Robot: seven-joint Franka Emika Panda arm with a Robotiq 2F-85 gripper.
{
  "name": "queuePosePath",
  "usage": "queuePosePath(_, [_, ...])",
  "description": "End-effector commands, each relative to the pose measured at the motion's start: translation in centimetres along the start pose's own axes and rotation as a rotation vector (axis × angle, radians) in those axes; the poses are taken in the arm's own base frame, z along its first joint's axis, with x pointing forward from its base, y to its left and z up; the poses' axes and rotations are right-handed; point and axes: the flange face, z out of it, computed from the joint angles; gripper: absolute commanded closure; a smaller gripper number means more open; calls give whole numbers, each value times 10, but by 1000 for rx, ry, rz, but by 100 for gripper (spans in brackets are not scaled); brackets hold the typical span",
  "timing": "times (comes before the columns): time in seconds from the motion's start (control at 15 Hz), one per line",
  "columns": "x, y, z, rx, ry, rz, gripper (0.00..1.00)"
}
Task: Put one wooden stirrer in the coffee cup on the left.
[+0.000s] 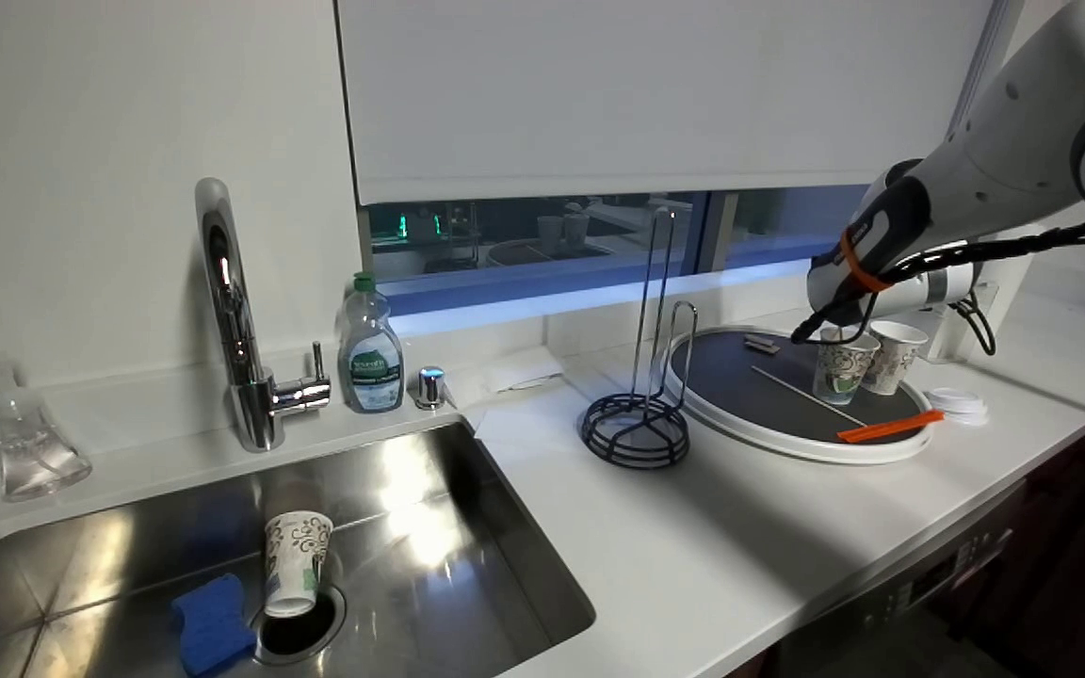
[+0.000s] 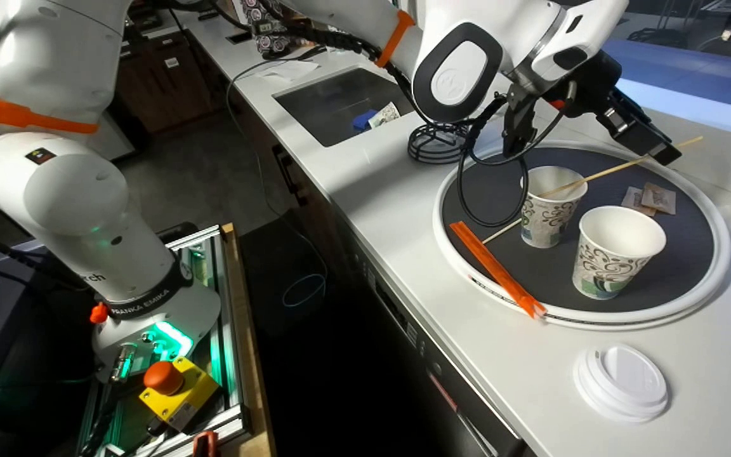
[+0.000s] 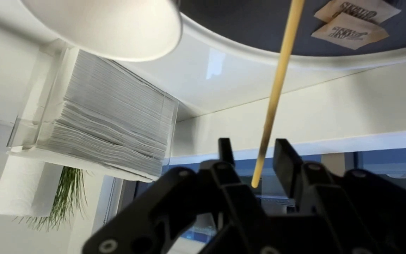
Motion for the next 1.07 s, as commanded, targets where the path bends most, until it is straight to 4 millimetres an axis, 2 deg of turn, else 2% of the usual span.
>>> queuePosePath(0.0, [1,-1,3,12,-33,-7,95])
queuePosePath(0.13, [2,-1,2,14,-31,-6,100])
queuePosePath(0.53, [0,-2,-10,23,-13,4,98])
queuePosePath(1.0, [-12,-7,-24,15,36,-7,98])
